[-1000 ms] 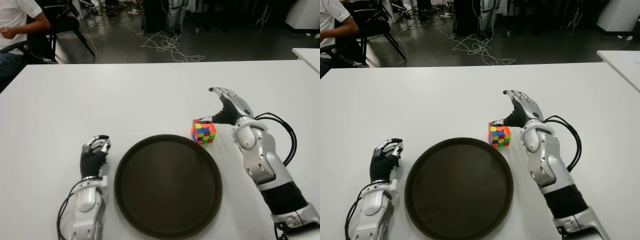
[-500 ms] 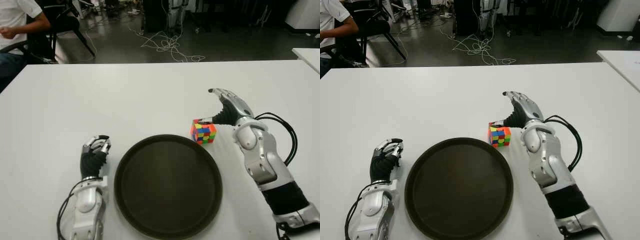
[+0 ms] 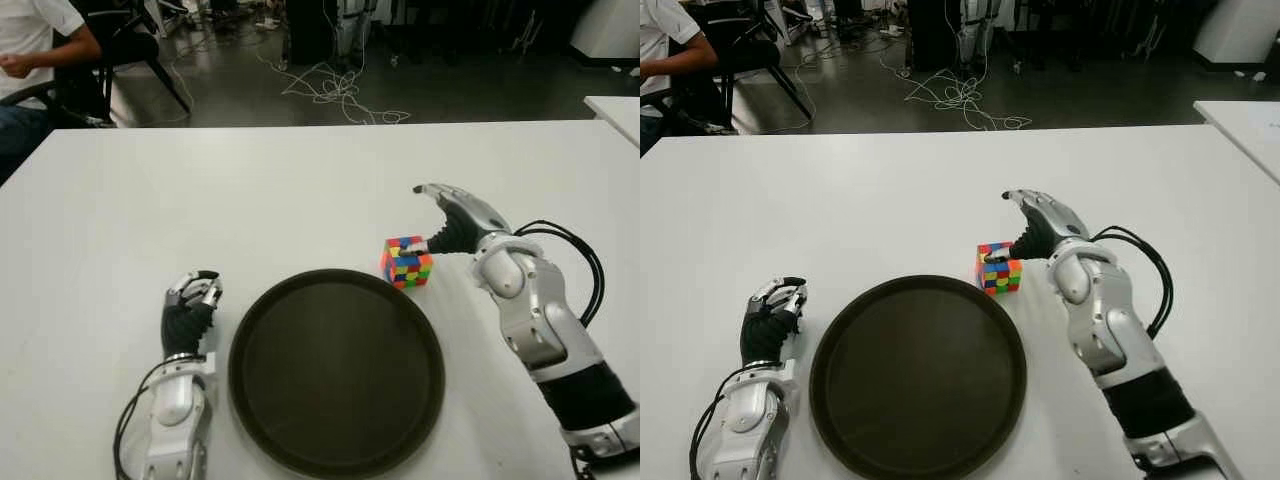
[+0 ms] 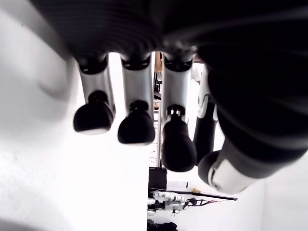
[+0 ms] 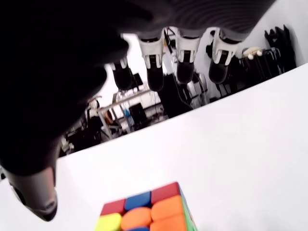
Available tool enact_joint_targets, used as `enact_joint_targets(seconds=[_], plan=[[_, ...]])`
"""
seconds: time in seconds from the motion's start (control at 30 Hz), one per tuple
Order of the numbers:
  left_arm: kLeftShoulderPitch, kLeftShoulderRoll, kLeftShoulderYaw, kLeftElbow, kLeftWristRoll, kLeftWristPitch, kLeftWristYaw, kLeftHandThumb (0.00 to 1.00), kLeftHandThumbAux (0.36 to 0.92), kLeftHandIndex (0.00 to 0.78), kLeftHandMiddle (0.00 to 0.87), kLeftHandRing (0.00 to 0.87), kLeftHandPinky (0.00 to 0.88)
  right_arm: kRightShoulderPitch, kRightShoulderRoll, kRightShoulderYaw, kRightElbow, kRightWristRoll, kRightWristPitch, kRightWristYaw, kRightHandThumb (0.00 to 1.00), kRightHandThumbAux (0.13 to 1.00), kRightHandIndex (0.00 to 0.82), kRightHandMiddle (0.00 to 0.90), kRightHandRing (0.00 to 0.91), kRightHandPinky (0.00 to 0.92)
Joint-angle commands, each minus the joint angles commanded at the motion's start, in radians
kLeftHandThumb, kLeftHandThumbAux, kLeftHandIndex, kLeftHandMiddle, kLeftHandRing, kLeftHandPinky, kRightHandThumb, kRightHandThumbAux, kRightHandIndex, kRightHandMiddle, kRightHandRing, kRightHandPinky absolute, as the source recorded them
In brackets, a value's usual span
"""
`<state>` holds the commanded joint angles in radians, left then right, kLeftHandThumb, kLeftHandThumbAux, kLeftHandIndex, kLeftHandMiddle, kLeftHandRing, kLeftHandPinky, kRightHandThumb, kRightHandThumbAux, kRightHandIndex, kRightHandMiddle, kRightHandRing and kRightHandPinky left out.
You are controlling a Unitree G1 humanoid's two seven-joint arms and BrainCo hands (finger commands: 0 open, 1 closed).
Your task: Pick up the Rubik's Cube and put it in the plate
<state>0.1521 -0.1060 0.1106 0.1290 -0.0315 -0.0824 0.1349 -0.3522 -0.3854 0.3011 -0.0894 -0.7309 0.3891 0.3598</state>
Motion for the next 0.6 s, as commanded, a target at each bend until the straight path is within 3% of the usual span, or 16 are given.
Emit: enact_joint_targets(seconds=[0.6], plan=[[0.005, 0.02, -0.02, -0.016, 0.011, 0.019, -0.02, 0.711, 0.706, 0.444, 0.802, 0.817, 0.805, 0.013, 0.0, 0.052, -0.01, -0.001, -0.025, 0.034, 0.0, 0.656, 0.0, 0.0, 0.0, 0.0]])
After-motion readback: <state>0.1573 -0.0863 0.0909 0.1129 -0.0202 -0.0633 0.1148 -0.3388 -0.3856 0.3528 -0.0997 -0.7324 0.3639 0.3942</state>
